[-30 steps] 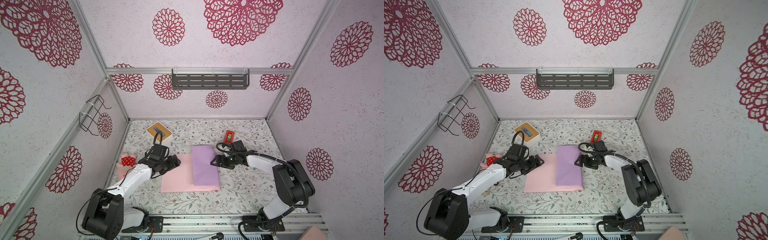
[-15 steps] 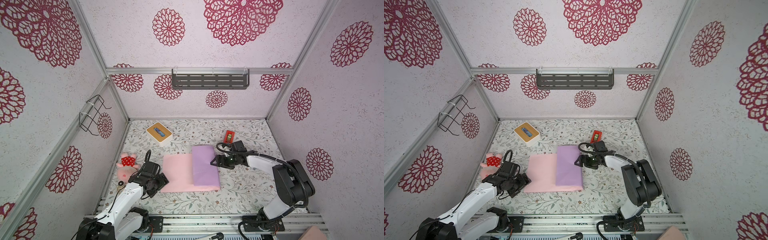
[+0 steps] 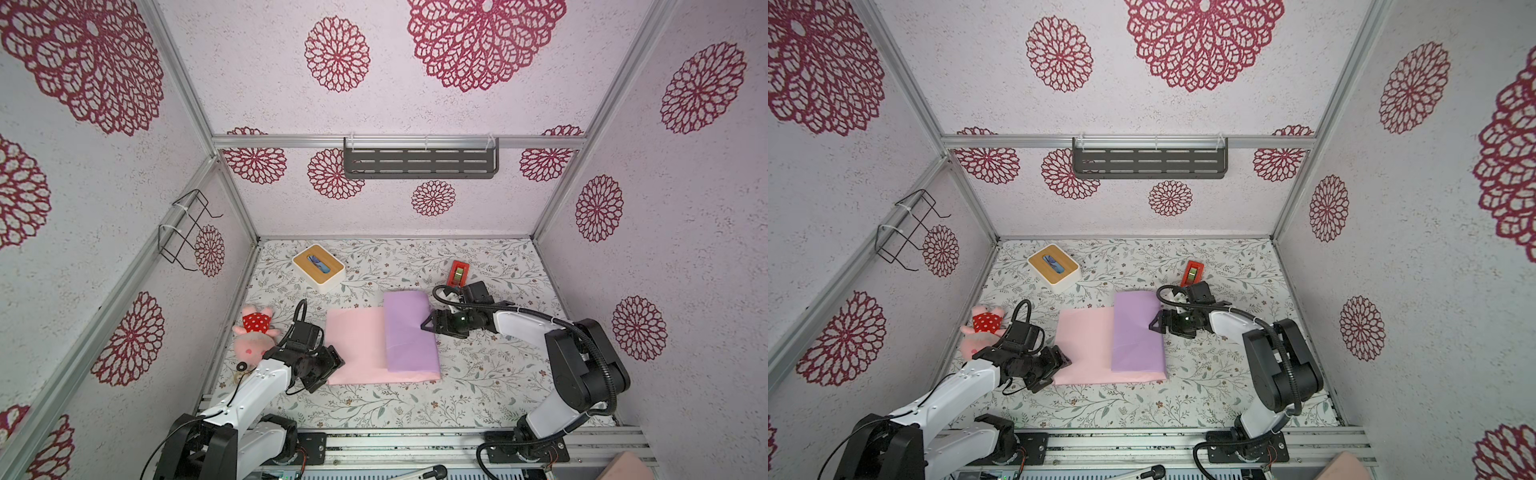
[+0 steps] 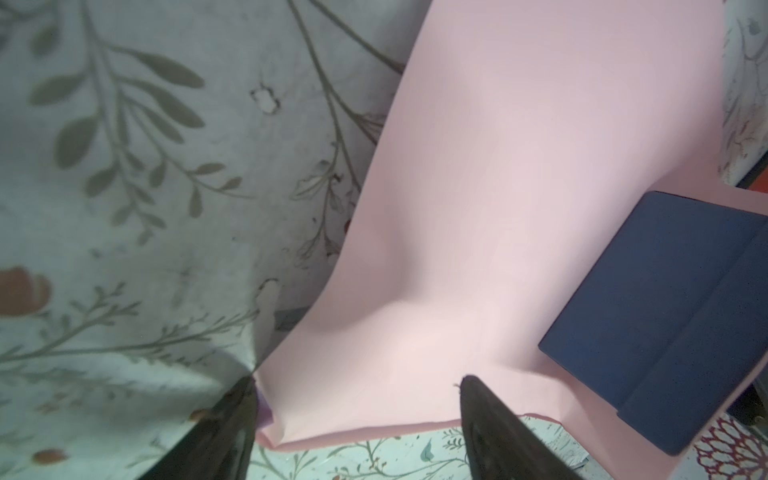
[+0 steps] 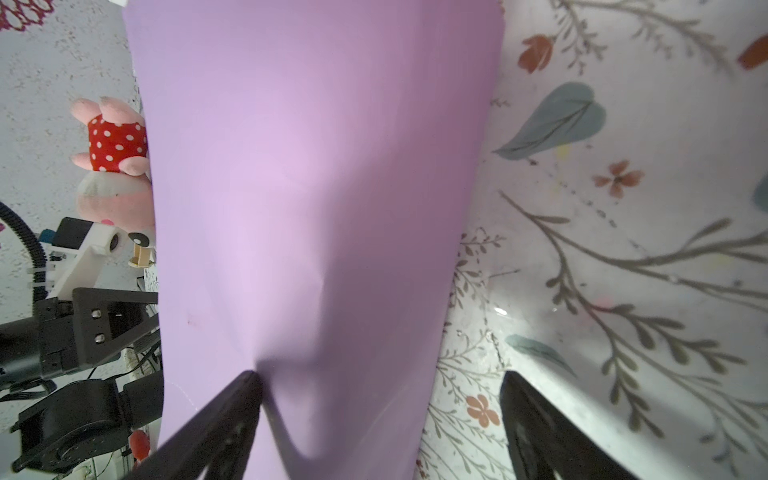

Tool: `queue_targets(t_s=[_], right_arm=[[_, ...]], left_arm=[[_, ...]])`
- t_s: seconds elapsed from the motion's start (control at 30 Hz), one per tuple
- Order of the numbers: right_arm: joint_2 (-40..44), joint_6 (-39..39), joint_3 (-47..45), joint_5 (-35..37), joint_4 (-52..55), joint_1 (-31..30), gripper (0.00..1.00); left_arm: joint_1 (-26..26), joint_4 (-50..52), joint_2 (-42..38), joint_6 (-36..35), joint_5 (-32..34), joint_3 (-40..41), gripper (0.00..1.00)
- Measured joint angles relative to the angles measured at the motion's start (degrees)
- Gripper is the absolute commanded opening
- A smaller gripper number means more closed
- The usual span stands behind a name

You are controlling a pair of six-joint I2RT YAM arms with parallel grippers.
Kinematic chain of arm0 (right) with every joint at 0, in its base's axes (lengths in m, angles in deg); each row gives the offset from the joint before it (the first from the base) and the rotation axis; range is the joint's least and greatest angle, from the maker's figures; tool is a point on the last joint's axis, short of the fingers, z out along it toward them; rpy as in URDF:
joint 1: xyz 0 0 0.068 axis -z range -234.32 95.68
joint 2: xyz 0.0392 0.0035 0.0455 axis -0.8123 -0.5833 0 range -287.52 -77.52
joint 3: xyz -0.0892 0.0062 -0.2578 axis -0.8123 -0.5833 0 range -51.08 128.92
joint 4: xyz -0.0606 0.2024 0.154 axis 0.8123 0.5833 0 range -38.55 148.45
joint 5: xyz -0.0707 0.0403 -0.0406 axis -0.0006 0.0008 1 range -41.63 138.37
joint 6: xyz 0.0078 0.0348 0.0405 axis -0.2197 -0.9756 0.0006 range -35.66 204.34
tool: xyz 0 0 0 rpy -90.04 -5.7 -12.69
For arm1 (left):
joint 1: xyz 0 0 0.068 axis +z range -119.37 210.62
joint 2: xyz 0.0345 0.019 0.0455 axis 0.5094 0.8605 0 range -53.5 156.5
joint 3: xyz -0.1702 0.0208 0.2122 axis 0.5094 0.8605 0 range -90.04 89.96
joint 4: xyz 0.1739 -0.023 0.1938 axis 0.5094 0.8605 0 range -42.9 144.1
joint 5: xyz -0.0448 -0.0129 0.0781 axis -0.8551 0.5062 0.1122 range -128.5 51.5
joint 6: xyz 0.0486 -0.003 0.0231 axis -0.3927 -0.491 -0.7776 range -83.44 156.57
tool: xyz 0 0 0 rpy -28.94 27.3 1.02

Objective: Wrap a gift box in wrapping paper
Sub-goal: Second fold the wrapping paper around the gift box.

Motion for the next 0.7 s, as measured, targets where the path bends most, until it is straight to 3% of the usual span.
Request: queue_targets(t_s=[0.7], right_arm=[[0.0,-0.1,0.0,-0.1,-0.1,0.0,0.89]], left_arm=[[0.2,-12.0,2.9,-10.0,-2.3,0.3,0.78]])
